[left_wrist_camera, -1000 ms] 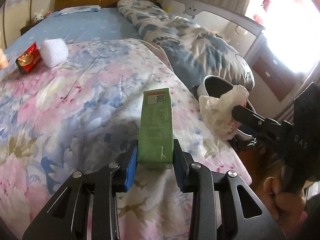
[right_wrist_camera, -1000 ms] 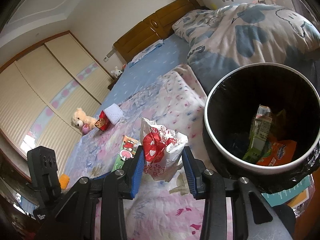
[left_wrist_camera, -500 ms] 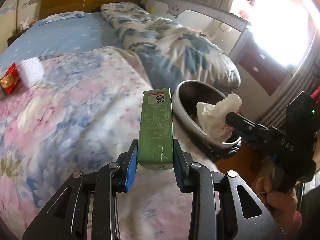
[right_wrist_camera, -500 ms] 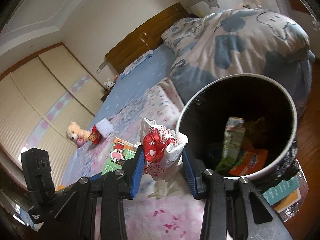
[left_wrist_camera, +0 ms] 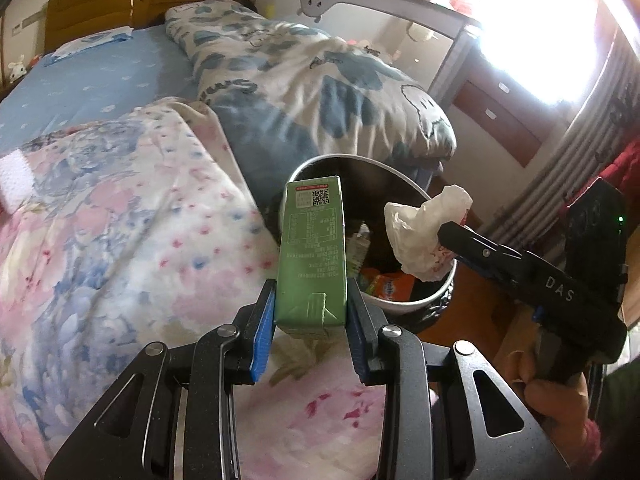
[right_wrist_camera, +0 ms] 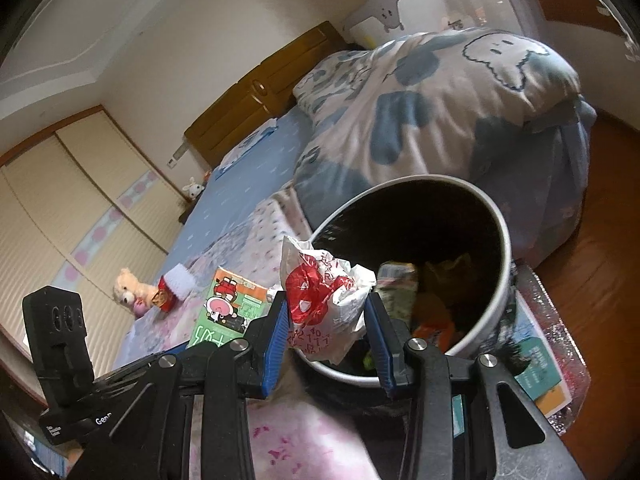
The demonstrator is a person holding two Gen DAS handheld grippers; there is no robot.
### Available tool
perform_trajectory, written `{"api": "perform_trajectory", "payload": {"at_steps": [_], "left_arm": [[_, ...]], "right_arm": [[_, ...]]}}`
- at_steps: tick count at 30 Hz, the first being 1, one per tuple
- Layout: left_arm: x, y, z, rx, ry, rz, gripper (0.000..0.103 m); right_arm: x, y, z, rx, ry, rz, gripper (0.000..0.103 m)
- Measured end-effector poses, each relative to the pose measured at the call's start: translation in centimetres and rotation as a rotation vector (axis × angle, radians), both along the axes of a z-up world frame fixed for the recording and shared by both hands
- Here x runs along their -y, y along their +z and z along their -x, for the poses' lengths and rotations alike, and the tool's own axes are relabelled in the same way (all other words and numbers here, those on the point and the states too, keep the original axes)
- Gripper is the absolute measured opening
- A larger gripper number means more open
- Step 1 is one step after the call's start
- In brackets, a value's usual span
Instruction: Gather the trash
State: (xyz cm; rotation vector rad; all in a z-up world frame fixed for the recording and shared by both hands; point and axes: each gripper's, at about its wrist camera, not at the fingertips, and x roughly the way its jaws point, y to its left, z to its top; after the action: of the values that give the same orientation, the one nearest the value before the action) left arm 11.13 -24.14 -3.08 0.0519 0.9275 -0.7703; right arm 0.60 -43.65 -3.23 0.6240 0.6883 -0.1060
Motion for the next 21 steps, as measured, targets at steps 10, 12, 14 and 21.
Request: {"api": "perform_trajectory", "payload": {"at_steps": [10, 12, 14, 21], "left_arm": [[2.5, 0.3, -0.5, 0.009, -0.029, -0.014, 0.030], [2.9, 0.2, -0.7, 0.000, -0.031, -0.013, 0.030], [3.3, 0.1, -1.0, -0.002, -0.032, -0.015, 0.030], [4.1, -0.1, -1.6, -0.009, -0.035, -0.025, 0.030]], "right_arm": [[2.3, -0.4, 0.0, -0.021, -0.048, 0.019, 0.038], [2.6, -0.4, -0.1, -0.025, -0.055, 0.022, 0.038], [2.9, -0.4, -0.3, -0.029, -0.058, 0.025, 0.038], [3.6, -0.6, -0.8, -0.040, -0.063, 0.035, 0.039]]}}
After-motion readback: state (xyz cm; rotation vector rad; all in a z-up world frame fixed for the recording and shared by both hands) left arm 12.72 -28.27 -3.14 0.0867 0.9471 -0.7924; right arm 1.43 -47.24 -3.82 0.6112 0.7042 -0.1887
